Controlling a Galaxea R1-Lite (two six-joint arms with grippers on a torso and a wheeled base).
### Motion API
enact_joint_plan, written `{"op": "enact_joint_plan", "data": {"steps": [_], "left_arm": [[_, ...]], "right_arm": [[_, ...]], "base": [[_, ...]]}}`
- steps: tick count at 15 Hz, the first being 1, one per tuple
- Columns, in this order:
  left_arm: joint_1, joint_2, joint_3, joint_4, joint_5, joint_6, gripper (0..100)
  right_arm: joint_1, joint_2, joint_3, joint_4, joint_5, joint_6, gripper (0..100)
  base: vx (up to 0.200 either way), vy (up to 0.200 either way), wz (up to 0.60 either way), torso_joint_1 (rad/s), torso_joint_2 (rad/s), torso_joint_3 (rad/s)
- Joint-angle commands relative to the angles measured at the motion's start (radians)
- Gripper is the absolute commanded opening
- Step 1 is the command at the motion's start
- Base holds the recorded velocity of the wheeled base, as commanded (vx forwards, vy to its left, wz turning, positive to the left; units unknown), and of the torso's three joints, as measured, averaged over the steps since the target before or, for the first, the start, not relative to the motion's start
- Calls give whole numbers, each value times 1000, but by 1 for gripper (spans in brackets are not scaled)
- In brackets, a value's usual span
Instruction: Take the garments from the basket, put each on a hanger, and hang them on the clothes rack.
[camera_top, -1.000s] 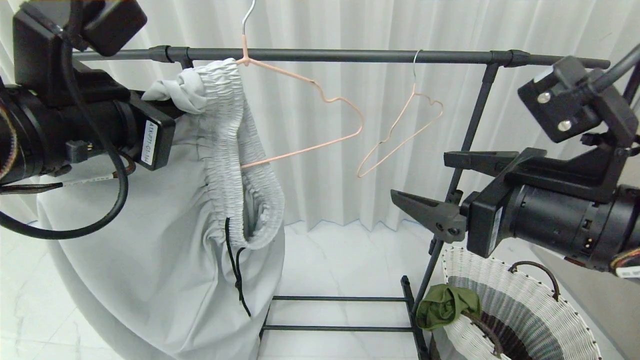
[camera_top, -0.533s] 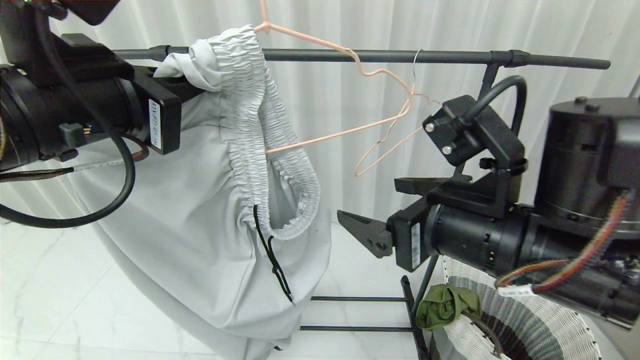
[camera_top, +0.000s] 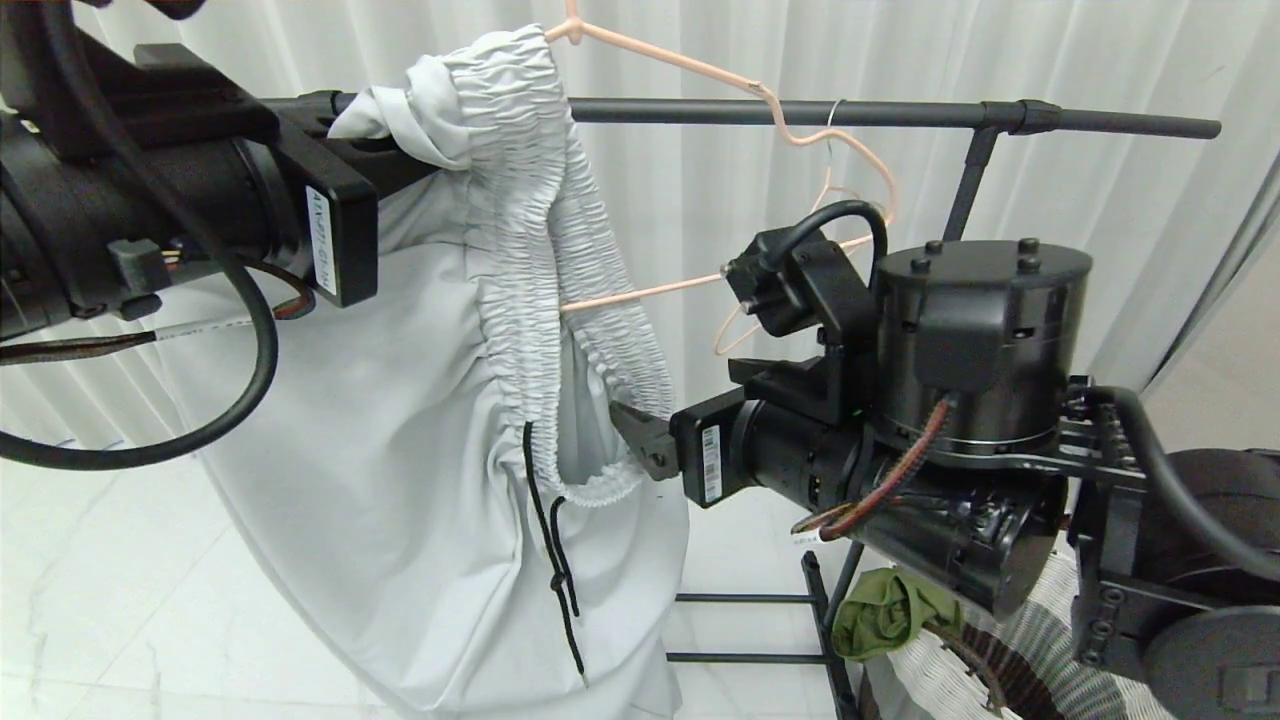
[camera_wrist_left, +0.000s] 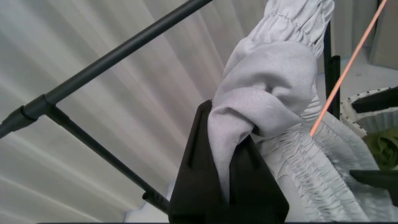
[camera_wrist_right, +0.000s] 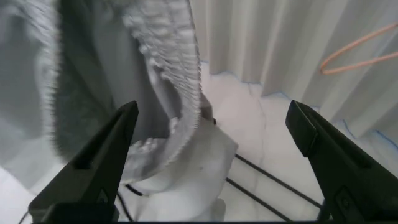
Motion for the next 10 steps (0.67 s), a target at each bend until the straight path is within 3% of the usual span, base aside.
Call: {"op": "enact_joint_plan", "data": {"steps": [1, 2, 6, 10], "left_arm": [[-6, -2, -2, 0, 0, 1, 0], [-6, -2, 2, 0, 0, 1, 0], [-5, -1, 6, -2, 2, 4, 0], [24, -7, 23, -2, 3, 11, 0]], "right_arm": [[-5, 20, 5, 0, -8, 4, 100], [-6, 25, 6, 0, -27, 7, 0], [-22, 19, 20, 0, -68, 7, 0], [-144, -7, 17, -2, -85, -4, 0]], "base": [[0, 0, 0, 0, 0, 0], [0, 0, 0, 0, 0, 0], [0, 0, 0, 0, 0, 0], [0, 0, 0, 0, 0, 0]]}}
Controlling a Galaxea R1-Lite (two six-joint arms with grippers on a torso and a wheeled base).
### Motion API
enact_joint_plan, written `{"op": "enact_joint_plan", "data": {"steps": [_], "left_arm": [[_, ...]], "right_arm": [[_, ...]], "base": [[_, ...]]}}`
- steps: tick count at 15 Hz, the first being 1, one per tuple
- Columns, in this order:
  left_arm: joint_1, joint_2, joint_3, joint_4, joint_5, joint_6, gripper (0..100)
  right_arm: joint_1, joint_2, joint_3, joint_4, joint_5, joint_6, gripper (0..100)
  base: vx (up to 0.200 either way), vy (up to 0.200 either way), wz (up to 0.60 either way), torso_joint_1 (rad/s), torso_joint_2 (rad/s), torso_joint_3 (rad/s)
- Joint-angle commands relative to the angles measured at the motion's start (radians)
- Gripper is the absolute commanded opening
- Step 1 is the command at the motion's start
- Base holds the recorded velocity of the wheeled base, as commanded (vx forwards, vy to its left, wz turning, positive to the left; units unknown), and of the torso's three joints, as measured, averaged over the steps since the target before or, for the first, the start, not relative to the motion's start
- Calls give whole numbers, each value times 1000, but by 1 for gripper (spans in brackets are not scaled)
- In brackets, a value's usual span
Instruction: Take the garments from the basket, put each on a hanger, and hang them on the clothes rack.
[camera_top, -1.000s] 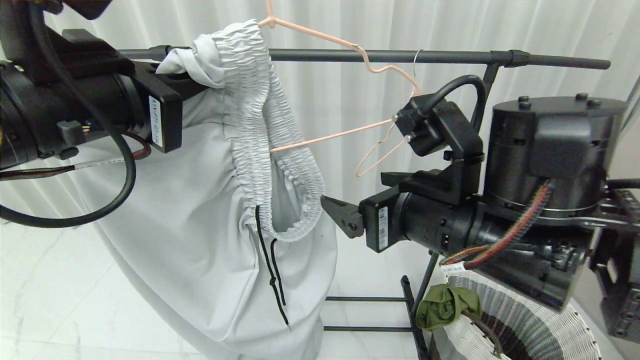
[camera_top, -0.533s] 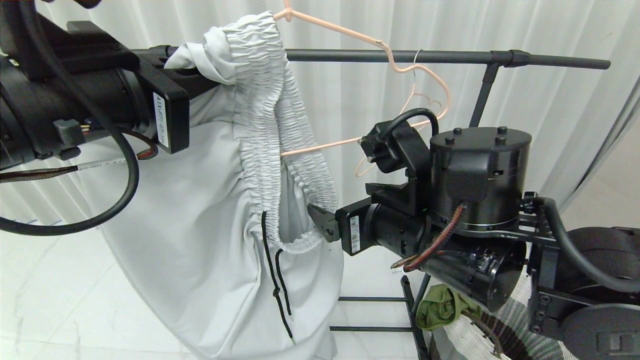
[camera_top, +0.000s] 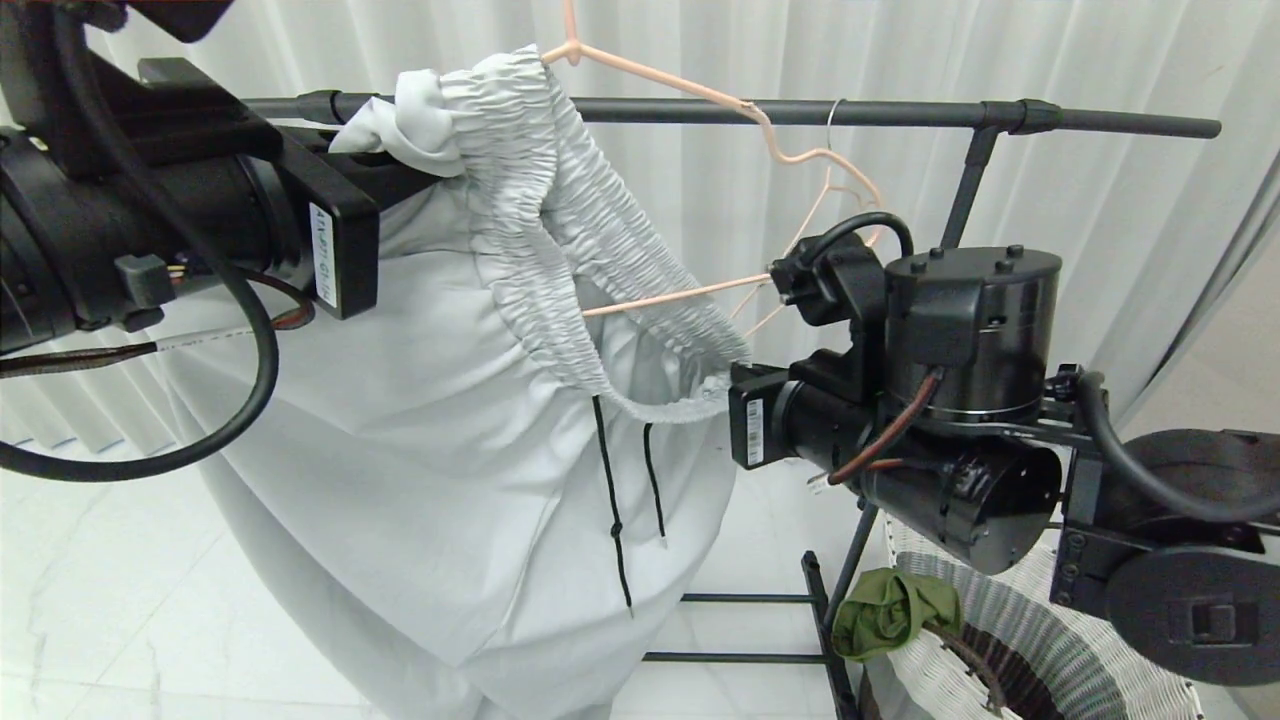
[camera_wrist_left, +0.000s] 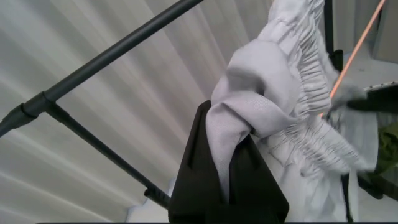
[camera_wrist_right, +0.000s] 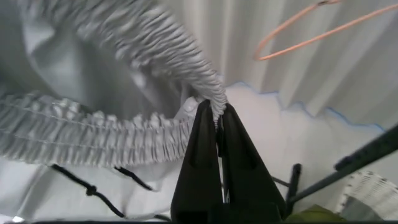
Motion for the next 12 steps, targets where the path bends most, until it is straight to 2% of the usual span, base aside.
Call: {"op": "enact_joint_plan", "data": {"steps": [1, 4, 6, 12], "left_arm": [[15, -6, 10, 0, 1, 2, 0], [18, -33, 53, 0, 1, 11, 0], [18, -53, 88, 0, 1, 39, 0], [66, -107, 208, 0, -2, 97, 0]], "right_arm": [[-58, -18, -3, -3, -1, -3, 0], [-170, -27, -3, -30, 1, -47, 0], [-213, -21, -3, -70, 7, -73, 0], [-238, -24, -3, -79, 9, -84, 0]], "base": [[0, 0, 0, 0, 0, 0], [0, 0, 0, 0, 0, 0], [0, 0, 0, 0, 0, 0], [0, 0, 0, 0, 0, 0]]}}
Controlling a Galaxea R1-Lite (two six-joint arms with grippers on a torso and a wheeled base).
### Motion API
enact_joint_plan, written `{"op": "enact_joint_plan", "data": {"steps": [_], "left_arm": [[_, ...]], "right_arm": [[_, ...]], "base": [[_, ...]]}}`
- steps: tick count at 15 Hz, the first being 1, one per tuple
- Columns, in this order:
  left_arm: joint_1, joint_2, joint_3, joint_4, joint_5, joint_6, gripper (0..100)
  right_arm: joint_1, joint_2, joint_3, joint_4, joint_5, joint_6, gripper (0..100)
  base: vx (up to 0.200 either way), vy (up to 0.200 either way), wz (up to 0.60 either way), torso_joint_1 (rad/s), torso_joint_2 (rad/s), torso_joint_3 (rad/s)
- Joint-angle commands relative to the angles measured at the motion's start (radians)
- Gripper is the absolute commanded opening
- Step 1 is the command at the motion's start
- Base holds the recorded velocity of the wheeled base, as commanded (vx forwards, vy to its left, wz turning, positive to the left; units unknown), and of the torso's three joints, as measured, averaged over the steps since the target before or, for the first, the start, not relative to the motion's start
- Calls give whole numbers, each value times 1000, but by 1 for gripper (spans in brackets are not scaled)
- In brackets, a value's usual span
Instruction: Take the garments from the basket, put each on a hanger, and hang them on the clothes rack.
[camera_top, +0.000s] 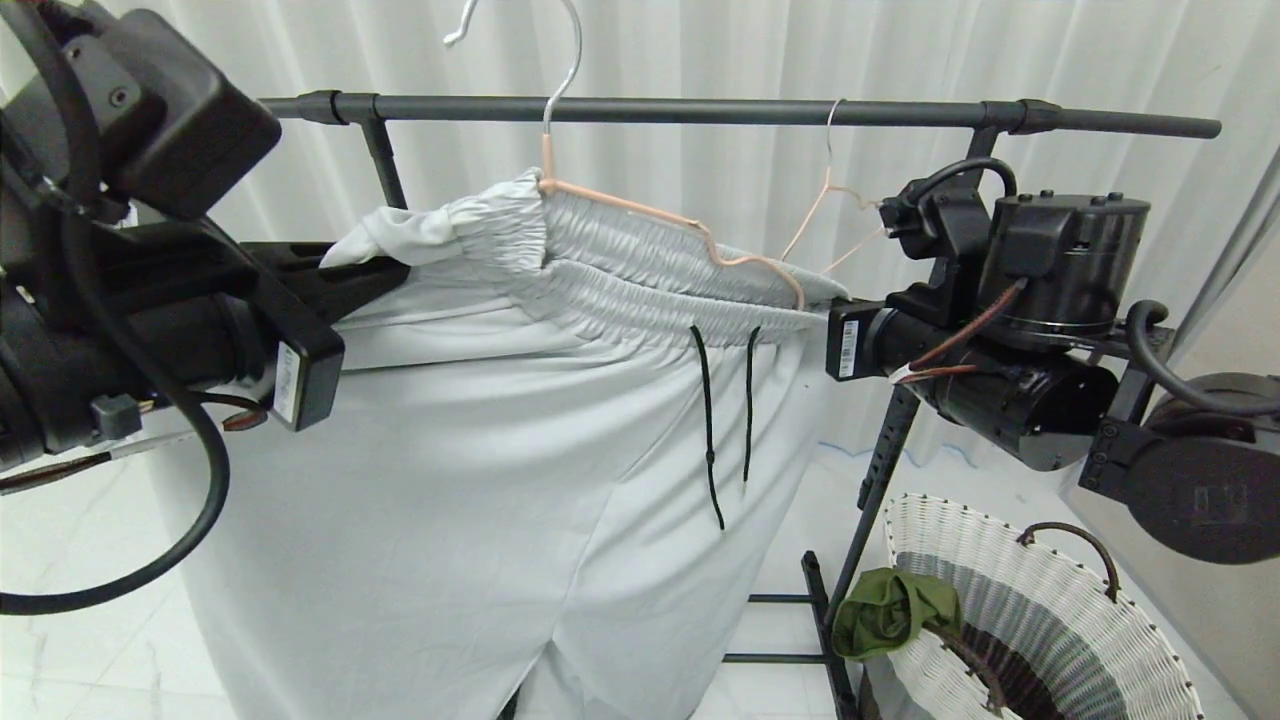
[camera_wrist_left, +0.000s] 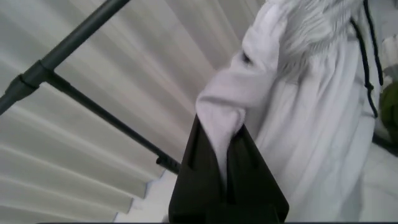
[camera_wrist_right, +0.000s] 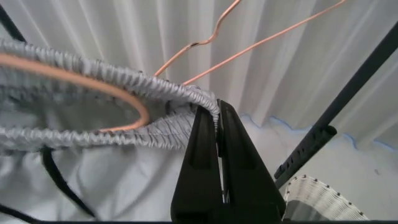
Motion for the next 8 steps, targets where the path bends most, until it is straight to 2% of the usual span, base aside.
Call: {"op": "enact_joint_plan", "data": {"steps": [1, 4, 8], "left_arm": [[11, -25, 39, 0, 0, 19, 0], [14, -15, 77, 0, 9, 22, 0], [42, 24, 72, -37, 18, 12, 0]], "right_arm": [[4, -6, -3, -2, 3, -8, 0], [47, -42, -5, -1, 58, -39, 0], [167, -118, 0, 51, 96, -62, 0]], "base": [[0, 0, 0, 0, 0, 0], [0, 0, 0, 0, 0, 0], [0, 0, 0, 0, 0, 0]]}}
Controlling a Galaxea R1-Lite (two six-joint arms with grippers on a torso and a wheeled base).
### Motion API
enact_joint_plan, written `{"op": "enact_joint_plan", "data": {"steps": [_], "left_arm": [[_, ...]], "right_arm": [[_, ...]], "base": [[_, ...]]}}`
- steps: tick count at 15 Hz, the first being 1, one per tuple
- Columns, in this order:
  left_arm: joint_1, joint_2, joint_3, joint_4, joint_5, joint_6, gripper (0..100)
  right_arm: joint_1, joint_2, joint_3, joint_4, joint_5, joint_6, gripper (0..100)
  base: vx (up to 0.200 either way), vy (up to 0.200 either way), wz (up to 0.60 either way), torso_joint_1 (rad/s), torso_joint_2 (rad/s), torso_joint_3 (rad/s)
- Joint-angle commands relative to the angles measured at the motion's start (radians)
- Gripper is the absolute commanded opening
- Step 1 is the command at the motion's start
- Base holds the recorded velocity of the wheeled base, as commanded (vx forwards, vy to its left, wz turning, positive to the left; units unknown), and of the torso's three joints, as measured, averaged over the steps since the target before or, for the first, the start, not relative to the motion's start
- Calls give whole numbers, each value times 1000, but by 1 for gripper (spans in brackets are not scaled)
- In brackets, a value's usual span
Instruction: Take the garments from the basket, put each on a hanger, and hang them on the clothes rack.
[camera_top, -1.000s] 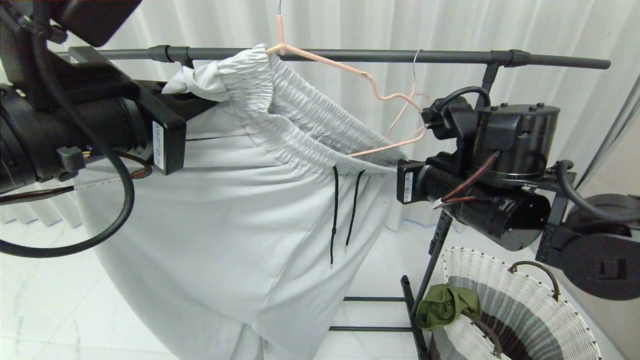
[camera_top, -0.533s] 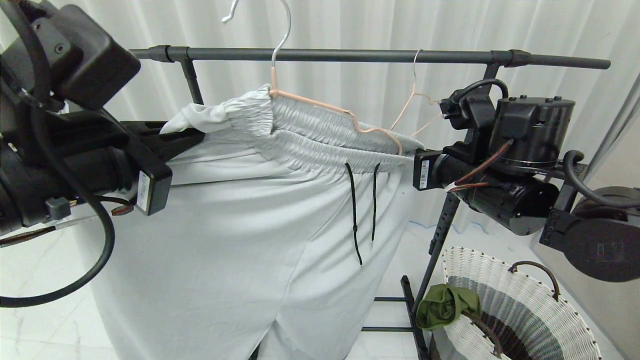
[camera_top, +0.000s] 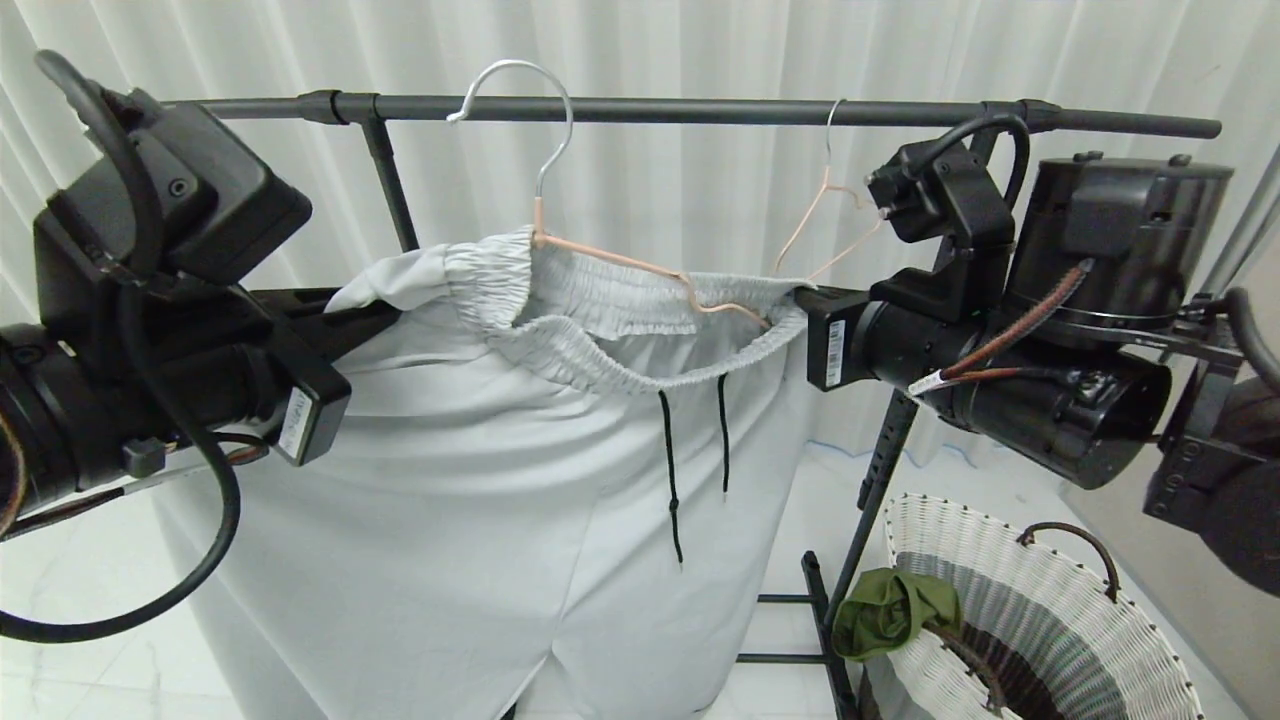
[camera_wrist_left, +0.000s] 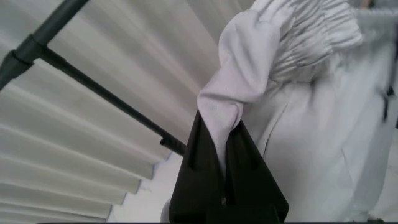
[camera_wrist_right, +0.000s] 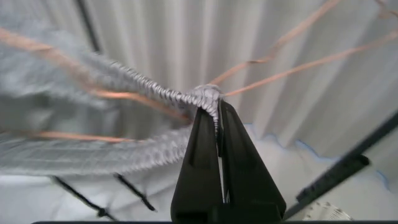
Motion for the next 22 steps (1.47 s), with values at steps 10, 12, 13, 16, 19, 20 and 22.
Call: {"op": "enact_joint_plan", "data": {"steps": [10, 12, 13, 16, 19, 20, 22], "left_arm": [[22, 13, 7, -70, -48, -54, 0], [22, 10, 10, -70, -91, -54, 0], [22, 10, 10, -70, -117, -58, 0], [22, 17, 14, -120, -224, -61, 0], [19, 19, 18, -138, -259, -61, 0], [17, 16, 18, -138, -259, -61, 0], [16, 16, 19, -139, -261, -61, 0]], "right_arm": [[132, -120, 4, 119, 37, -73, 100], [111, -151, -3, 142, 151, -82, 100], [103, -168, -7, 168, 212, -96, 100], [98, -191, -46, 285, 392, -104, 100], [100, -166, -131, 386, 487, -122, 100], [100, -157, -149, 398, 499, -132, 100], [100, -140, -172, 410, 518, -135, 100]], "base": [[0, 0, 0, 0, 0, 0], [0, 0, 0, 0, 0, 0], [0, 0, 0, 0, 0, 0], [0, 0, 0, 0, 0, 0], [0, 0, 0, 0, 0, 0], [0, 0, 0, 0, 0, 0], [0, 0, 0, 0, 0, 0]]}}
